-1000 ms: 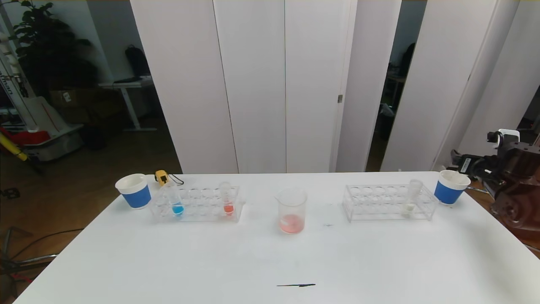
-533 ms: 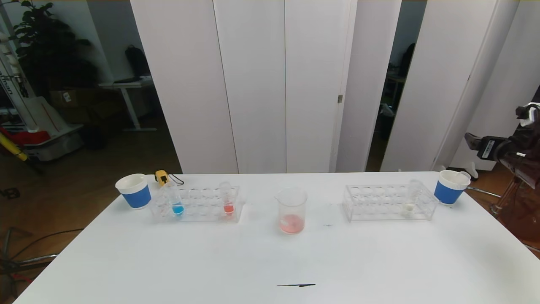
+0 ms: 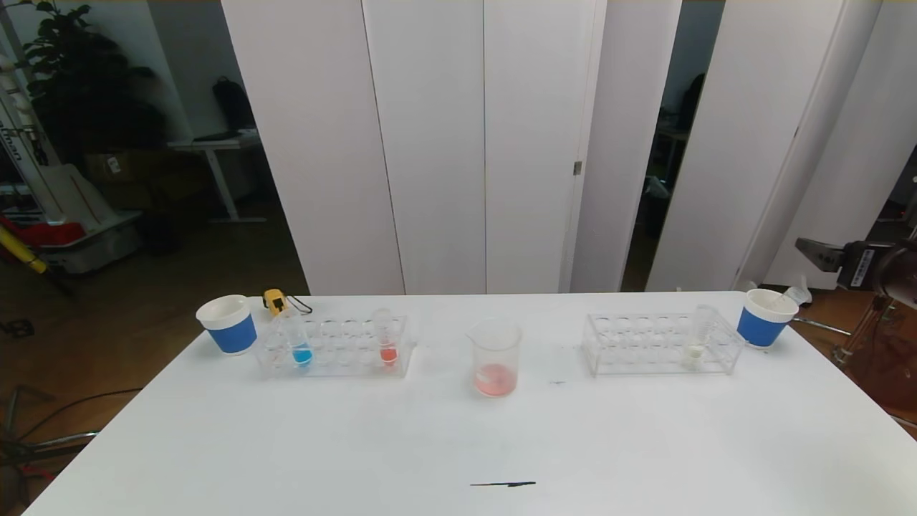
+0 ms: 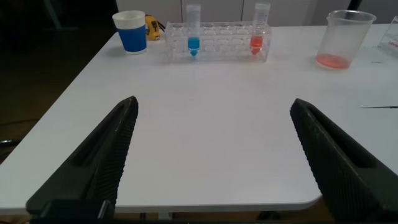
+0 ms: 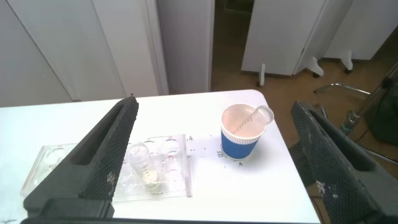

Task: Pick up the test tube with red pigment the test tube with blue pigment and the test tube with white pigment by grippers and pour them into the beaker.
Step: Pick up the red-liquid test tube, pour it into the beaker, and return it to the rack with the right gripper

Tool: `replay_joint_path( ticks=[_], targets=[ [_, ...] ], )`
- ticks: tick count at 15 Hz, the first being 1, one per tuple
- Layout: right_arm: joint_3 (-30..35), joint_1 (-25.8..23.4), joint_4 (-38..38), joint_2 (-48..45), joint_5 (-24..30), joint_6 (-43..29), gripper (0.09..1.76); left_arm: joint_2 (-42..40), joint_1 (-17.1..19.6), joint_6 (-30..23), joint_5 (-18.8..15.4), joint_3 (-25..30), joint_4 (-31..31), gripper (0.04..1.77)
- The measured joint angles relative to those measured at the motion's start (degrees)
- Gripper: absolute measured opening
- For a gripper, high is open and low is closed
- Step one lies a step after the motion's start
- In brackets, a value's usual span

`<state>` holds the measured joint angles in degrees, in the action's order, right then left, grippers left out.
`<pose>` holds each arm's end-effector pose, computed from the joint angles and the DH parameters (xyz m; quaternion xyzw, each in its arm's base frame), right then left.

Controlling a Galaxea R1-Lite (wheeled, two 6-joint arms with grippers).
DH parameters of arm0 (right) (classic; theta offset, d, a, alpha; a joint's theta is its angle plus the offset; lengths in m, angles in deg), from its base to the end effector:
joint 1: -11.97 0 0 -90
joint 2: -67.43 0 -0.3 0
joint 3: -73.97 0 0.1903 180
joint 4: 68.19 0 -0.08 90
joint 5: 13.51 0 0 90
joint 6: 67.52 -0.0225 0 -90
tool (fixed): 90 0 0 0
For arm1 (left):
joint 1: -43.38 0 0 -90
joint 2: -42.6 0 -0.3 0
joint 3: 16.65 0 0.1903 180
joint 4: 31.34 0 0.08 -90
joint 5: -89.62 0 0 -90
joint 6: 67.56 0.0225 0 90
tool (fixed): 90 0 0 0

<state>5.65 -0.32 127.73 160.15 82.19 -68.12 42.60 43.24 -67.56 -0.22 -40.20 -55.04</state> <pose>0.2827 -0.0593 0.2059 0.0168 0.0727 -0.0577 0.9955 -0.0230 0.0001 0.0758 0.0000 0.0013 0.0002 1.0000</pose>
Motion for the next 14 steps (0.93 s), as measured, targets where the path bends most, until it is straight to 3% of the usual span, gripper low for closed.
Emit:
replay_joint_path(
  ticks=[5,9,14],
  targets=[
    [13.8,5.0,-1.1,-16.5,0.7,0.0,1.75,0.0,0.0,0.0,0.0,0.0,0.0,1.75],
    [23.9,5.9,-2.5,-32.9,0.6,-0.2,1.75,0.0,0.0,0.0,0.0,0.0,0.0,1.75],
    [33.5,6.9,-13.7,-55.3,0.0,-0.3,1.75,0.0,0.0,0.0,0.0,0.0,0.0,1.75]
  ],
)
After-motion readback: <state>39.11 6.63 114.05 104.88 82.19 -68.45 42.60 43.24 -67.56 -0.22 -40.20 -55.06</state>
